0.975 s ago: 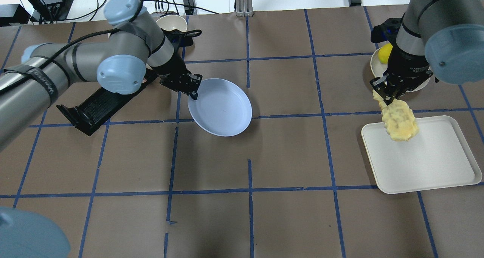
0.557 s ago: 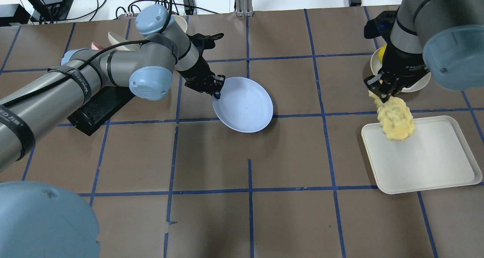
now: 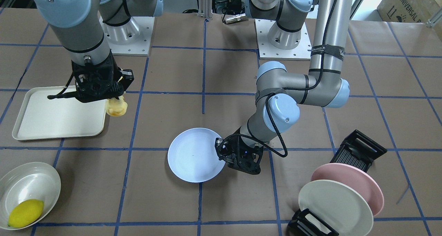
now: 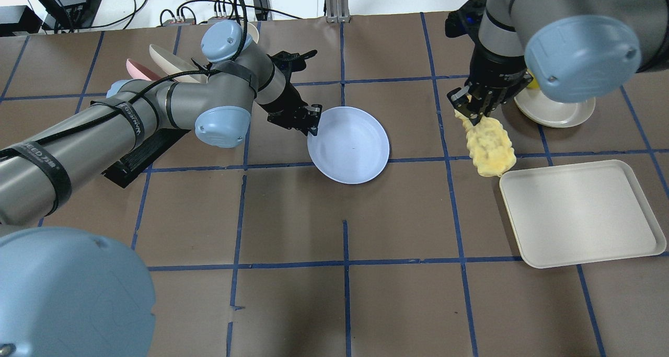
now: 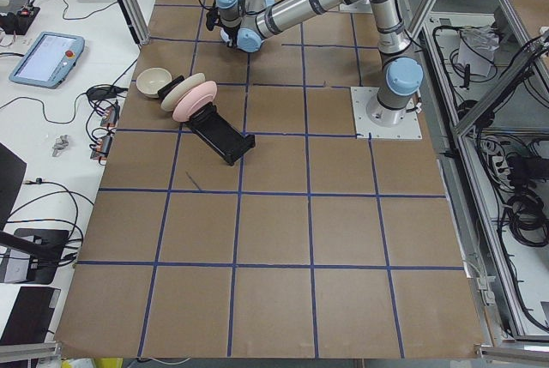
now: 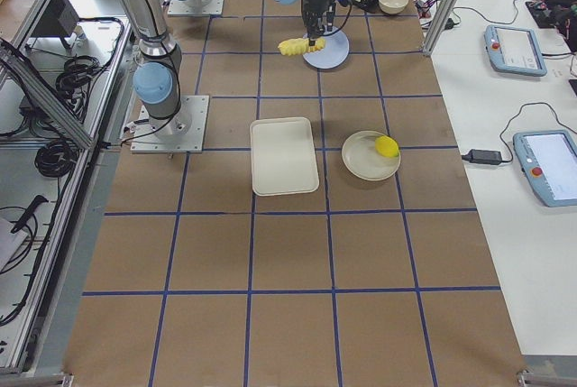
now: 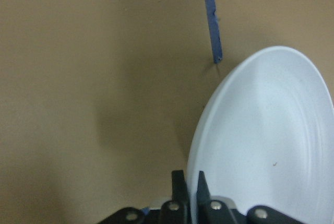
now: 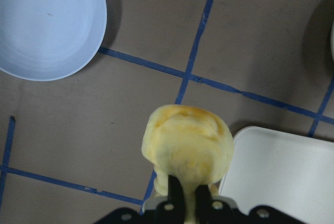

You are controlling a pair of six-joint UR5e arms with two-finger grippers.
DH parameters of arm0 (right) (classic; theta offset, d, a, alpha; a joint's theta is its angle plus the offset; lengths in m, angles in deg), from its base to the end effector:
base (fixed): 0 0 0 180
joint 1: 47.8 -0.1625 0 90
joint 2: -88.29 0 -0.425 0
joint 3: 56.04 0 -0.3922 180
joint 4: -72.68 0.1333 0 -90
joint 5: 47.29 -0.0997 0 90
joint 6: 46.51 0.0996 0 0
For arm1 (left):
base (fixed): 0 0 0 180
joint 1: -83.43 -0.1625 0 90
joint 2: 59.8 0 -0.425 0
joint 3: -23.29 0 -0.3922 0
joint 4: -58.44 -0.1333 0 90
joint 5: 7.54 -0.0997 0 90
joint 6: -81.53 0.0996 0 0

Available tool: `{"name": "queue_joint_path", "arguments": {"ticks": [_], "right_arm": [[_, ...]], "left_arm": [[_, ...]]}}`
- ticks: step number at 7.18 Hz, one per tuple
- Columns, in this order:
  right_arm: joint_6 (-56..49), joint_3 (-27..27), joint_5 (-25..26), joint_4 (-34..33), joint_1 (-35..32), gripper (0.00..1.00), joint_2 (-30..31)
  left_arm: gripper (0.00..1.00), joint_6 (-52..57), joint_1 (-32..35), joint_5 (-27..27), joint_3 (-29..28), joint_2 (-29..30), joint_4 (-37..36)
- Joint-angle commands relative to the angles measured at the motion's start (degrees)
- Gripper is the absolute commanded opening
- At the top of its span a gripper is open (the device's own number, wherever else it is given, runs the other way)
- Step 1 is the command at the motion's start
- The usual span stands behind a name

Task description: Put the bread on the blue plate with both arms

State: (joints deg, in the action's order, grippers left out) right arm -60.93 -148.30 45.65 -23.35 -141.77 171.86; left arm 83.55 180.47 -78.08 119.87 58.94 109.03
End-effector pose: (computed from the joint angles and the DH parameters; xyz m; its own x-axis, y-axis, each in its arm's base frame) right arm 0.1646 -0.5201 0.4216 -0.9475 -0.3174 0.0381 -0.3150 0.9473 0.0577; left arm -0.2425 -0.6054 0.2218 -0.9280 0.1739 0.3296 0.1551 0.9844 -0.0830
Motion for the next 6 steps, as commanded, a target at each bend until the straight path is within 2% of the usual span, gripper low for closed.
{"name": "queue_joint_path", "arguments": {"ticks": [1, 2, 3, 5, 6], "right_arm": [[0.27, 2.70, -3.19, -0.47, -2.44, 0.23, -3.49], [0.36, 2.61, -3.38, -4.05, -3.76, 0.23, -4.90], [2.28, 2.79, -3.56, -8.52, -4.47, 0.23, -9.09], [7.36, 2.79, -5.56, -20.55, -9.90, 0.23, -17.27], [9.05, 2.79, -6.28, -23.91, -11.14, 0.23, -19.74]], "left_arm": [[1.00, -0.18, -1.14, -3.61, -1.29, -3.05, 5.26], [1.00, -0.09, -3.15, -5.29, -2.27, -6.47, 11.66], [1.00, 0.09, -5.61, -6.09, -3.15, -9.89, 18.08], [1.00, 0.09, -6.77, -15.45, -5.60, -15.44, 28.46], [1.00, 0.09, -6.86, -16.72, -9.53, -17.12, 36.08]]}}
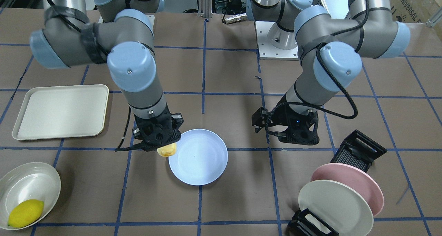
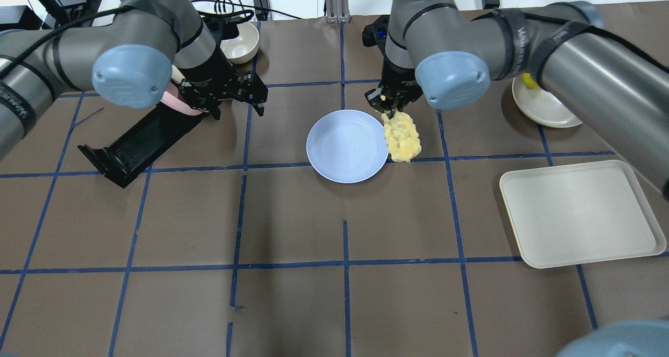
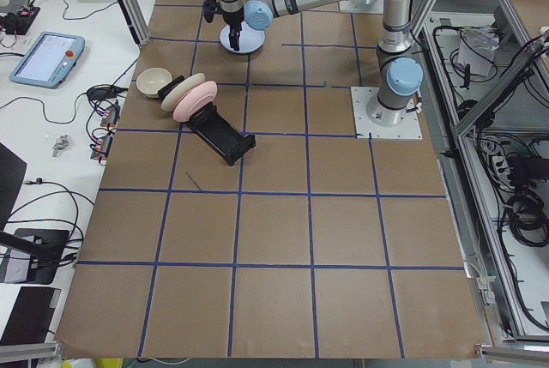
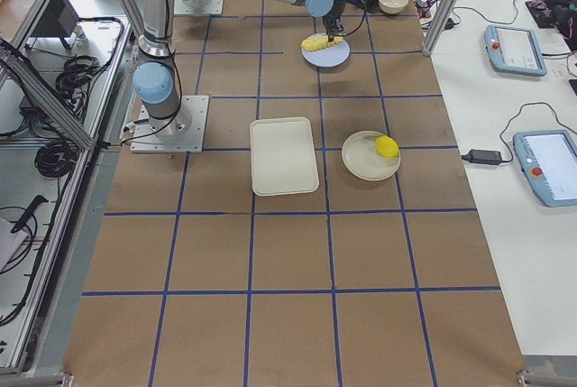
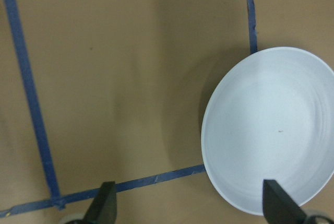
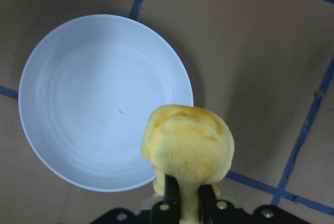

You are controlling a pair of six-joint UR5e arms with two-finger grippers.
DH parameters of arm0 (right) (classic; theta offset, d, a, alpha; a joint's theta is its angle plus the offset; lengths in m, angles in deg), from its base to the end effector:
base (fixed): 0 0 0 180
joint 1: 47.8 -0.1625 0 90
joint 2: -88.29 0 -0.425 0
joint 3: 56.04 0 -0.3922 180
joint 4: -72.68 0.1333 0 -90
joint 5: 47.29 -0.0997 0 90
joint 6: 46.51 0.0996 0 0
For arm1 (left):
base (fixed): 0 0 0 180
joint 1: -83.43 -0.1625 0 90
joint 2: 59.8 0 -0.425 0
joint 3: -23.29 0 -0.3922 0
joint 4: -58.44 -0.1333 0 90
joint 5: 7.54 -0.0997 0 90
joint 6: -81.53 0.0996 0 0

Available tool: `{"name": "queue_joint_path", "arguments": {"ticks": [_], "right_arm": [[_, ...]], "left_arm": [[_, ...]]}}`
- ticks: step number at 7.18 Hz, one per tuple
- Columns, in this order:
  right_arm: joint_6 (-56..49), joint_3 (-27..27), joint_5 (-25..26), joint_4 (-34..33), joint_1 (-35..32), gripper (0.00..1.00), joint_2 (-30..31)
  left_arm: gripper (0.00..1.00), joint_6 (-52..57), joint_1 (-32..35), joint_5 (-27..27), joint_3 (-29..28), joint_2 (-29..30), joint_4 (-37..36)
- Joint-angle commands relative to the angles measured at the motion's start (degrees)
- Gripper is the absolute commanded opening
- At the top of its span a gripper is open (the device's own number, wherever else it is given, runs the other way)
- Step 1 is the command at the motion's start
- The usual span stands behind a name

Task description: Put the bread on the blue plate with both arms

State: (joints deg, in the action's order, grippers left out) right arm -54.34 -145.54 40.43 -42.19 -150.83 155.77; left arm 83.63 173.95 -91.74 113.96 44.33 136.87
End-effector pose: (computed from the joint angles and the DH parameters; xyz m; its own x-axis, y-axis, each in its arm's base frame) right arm 0.2760 -0.5837 0.3136 -0.9333 -0.3577 -0.0326 -0.3556 0.9330 -0.0547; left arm -0.1486 -0.5756 0.3699 -0.9939 0.0399 0.1029 0.0455 0.9976 0.0526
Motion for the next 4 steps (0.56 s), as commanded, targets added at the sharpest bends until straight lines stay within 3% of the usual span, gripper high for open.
{"name": "queue_joint_path", "arguments": {"ticks": [1, 2, 4], "right_arm": [[2.73, 0.12, -1.94, -9.45, -2.87, 0.24, -7.07], [2.91, 0.73, -1.86, -10.98, -3.22, 0.26, -8.67], [5.54, 1.35, -0.98, -11.17, -4.54, 0.47, -10.70]], "left_arm": [[1.00, -0.25, -0.26, -4.99, -8.00, -2.87, 14.67], [1.00, -0.25, -0.25, -5.88, -10.66, -2.88, 17.78], [1.00, 0.09, -0.25, -6.06, -9.90, -4.80, 18.25]]}}
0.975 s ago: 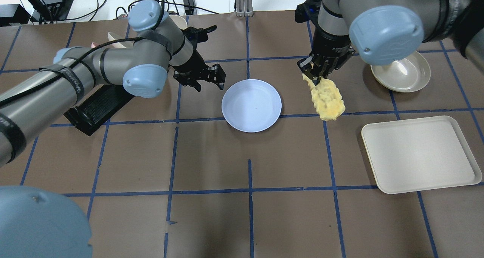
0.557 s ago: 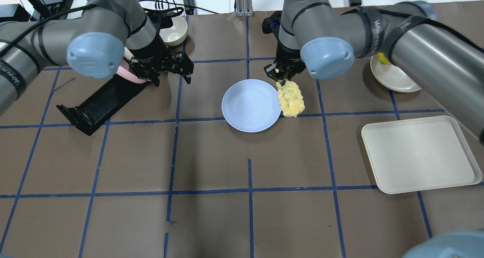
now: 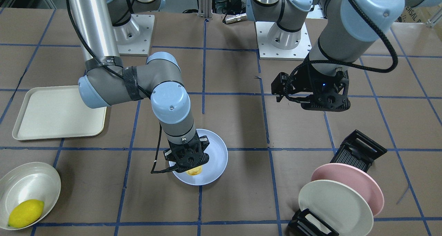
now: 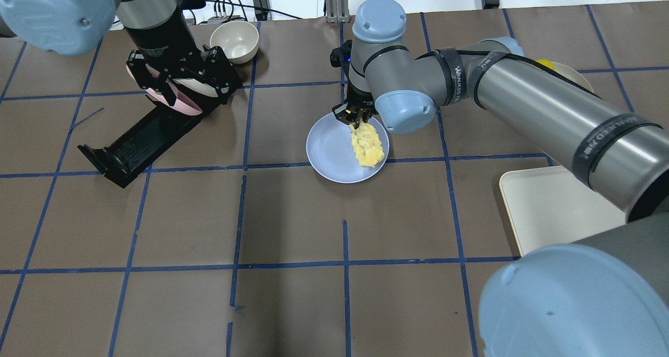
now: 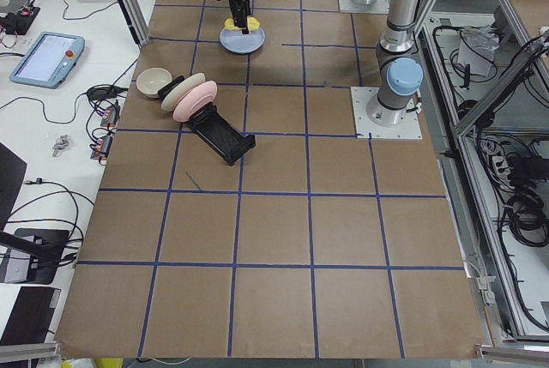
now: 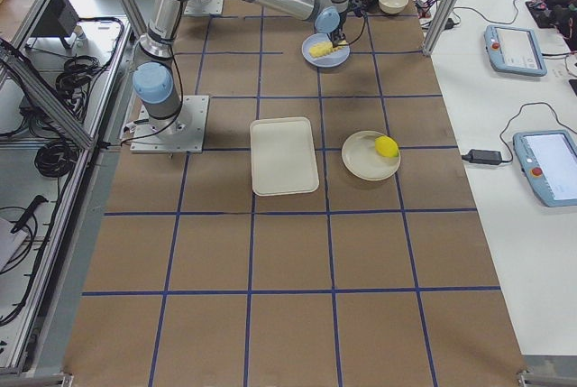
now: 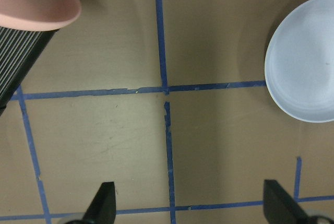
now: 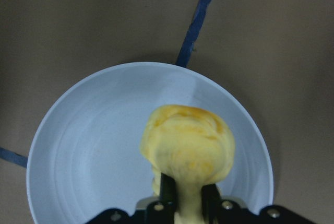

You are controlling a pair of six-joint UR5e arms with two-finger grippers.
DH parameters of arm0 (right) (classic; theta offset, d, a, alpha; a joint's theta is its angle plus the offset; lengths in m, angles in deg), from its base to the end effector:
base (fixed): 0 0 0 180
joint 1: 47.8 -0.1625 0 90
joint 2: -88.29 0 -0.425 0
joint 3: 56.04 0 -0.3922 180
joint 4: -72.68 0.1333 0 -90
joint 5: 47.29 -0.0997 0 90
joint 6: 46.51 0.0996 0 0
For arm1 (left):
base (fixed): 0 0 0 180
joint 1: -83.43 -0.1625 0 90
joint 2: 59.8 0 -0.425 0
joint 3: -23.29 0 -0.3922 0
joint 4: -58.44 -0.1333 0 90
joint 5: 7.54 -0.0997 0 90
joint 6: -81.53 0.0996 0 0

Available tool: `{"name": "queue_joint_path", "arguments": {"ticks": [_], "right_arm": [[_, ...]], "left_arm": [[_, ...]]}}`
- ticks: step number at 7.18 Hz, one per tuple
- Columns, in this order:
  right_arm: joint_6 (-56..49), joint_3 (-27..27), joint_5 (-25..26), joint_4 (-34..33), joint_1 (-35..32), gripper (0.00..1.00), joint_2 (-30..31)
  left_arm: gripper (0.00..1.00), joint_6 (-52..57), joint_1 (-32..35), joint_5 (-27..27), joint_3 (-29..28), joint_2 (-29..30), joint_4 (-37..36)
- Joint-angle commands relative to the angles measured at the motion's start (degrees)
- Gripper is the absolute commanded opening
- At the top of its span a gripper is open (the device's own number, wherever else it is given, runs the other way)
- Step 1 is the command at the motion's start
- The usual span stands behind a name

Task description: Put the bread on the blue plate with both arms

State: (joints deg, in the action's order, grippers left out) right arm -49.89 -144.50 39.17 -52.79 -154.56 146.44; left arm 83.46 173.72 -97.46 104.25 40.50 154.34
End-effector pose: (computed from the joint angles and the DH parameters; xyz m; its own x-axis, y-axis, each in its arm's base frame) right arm 0.3270 -0.6024 0.2355 -0.9355 -0.3488 -0.0561 -0.3429 0.9347 -0.0934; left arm -0.1362 -0.5539 0.4608 -0.9993 0.0383 0.0056 0.0387 0.9915 0.1245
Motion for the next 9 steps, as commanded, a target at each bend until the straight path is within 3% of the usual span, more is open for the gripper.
{"name": "queue_joint_path", "arguments": {"ticks": [1, 2, 4, 6, 9], "right_arm": [[1.09, 0.31, 0.55, -4.23, -0.82, 0.74, -2.42], [1.09, 0.22, 0.81, -7.48, -0.90, 0.99, -3.65], [1.09, 0.66, 0.81, -7.34, -0.99, 1.00, -3.40], [0.31, 3.99, 1.78, -0.71, -0.56, 1.00, -1.83], [-1.89, -4.93, 2.74, 0.39, 2.94, 1.00, 6.41]], "left_arm": [[1.00, 0.35, -0.03, -1.13, -0.27, -1.42, 0.87], [1.00, 0.26, -0.03, -1.13, -0.01, -1.51, 0.87], [1.00, 0.44, -0.03, -1.05, 0.17, -2.13, 0.26], [1.00, 0.61, -0.11, -0.87, 1.04, -2.39, 0.17], [1.00, 0.53, -0.03, -0.87, 1.05, -2.30, 0.08]]}}
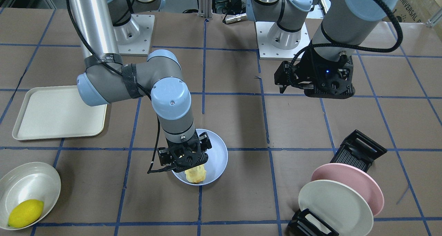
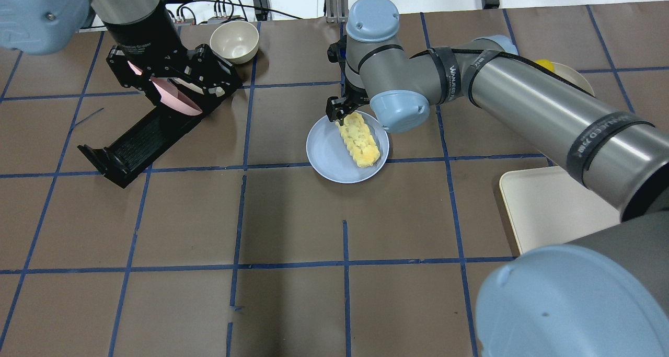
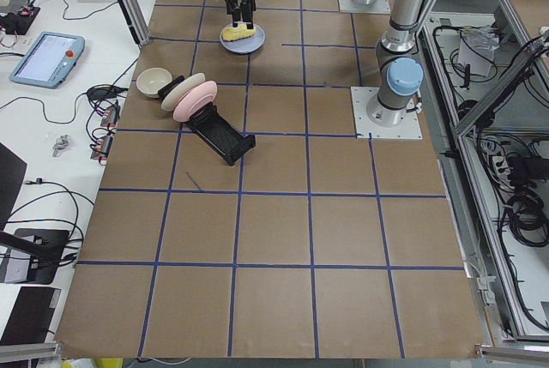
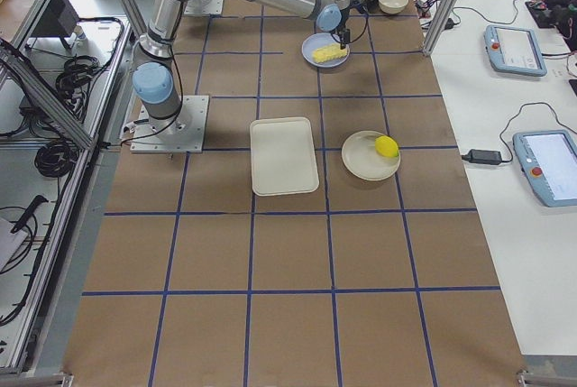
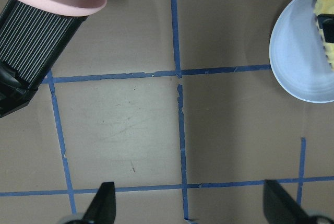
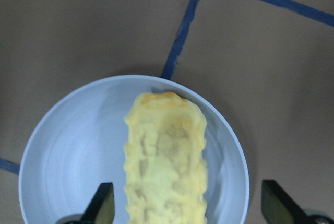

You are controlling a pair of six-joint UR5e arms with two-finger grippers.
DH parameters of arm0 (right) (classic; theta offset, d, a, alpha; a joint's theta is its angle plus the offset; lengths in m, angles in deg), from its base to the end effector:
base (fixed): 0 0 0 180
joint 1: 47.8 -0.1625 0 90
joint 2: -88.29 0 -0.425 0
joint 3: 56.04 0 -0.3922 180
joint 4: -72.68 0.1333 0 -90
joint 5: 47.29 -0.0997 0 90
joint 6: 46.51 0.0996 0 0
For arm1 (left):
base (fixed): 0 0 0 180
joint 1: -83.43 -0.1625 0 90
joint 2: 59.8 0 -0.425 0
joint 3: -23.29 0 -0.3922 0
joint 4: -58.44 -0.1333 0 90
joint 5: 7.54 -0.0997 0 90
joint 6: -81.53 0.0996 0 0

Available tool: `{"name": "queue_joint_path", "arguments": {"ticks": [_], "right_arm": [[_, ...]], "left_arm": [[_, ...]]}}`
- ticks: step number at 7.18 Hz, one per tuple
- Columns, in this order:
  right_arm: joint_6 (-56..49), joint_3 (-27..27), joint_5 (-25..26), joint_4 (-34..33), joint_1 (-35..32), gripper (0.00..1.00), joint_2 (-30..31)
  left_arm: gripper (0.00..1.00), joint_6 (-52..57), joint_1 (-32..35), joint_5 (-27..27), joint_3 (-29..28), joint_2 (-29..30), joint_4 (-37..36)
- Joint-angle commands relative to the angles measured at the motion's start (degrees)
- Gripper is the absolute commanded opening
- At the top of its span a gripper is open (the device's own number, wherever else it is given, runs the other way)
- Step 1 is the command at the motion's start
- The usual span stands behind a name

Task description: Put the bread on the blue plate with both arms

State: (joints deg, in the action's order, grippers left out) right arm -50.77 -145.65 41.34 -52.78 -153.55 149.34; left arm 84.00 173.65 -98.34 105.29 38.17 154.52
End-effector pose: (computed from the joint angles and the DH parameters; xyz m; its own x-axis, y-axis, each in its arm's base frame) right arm 0.3100 -0.5995 0.2600 -0.9387 -0.3443 -0.0147 -0.3401 0.9325 -0.1216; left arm -0.1340 -0.5393 0.4741 -0.9988 0.0482 -0.0093 0.0469 0.9933 0.1059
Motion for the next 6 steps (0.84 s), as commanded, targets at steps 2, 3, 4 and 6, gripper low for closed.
{"name": "queue_joint_path", "arguments": {"ticks": [2, 3, 4, 6], "right_arm": [[-3.28, -9.42, 0.49, 4.23, 6.67, 1.00, 11.33], [-3.64, -9.44, 0.49, 8.69, 9.22, 0.99, 14.15], [-3.91, -9.44, 1.01, 14.22, 11.94, 0.99, 17.57], [-6.36, -9.53, 1.28, 19.27, 16.17, 0.99, 22.25]], "left_arm": [[1.00, -0.44, 0.04, 0.01, 0.09, -0.06, -0.02], [1.00, -0.36, 0.04, 0.01, 0.00, -0.06, -0.02], [1.00, -0.44, 0.04, 0.01, 0.09, 0.02, -0.02], [1.00, -0.53, 0.04, 0.01, -0.09, 0.02, -0.19]]}}
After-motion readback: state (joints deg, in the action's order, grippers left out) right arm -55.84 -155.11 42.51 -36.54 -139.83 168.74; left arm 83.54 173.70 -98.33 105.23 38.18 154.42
